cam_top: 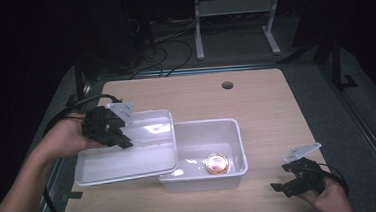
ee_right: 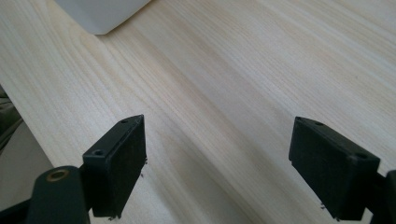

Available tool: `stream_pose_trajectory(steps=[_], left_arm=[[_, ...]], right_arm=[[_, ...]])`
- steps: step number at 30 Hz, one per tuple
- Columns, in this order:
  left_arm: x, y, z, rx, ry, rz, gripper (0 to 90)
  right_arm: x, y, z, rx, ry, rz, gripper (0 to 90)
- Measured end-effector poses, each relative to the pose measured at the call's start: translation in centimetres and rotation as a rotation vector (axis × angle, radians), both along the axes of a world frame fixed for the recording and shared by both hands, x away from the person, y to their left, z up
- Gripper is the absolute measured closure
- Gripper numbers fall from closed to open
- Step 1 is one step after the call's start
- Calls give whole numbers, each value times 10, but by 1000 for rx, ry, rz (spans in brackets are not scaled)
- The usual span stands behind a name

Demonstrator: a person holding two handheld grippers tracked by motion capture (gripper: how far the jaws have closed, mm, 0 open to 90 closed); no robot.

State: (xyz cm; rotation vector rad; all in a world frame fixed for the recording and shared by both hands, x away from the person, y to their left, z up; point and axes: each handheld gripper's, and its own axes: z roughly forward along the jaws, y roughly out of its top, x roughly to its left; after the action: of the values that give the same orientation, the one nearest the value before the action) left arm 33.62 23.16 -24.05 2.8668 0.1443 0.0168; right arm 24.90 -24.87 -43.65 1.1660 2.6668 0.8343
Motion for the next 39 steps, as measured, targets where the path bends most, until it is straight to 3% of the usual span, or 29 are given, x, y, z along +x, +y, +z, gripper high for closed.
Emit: stream_pose_trajectory(steps=[10, 16, 26, 39], left_arm=[[13, -51, -11, 14, 34, -58, 894], [19, -77, -17, 52, 38, -76, 894], [25, -108, -24, 47, 38, -91, 893], [32, -150, -40, 30, 68, -115, 893]], right_arm=[[0, -1, 2, 15, -8, -2, 184], [0, -3, 3, 21, -11, -8, 184], [-1, -5, 4, 29, -14, -9, 184], [-2, -6, 5, 32, -19, -4, 185]])
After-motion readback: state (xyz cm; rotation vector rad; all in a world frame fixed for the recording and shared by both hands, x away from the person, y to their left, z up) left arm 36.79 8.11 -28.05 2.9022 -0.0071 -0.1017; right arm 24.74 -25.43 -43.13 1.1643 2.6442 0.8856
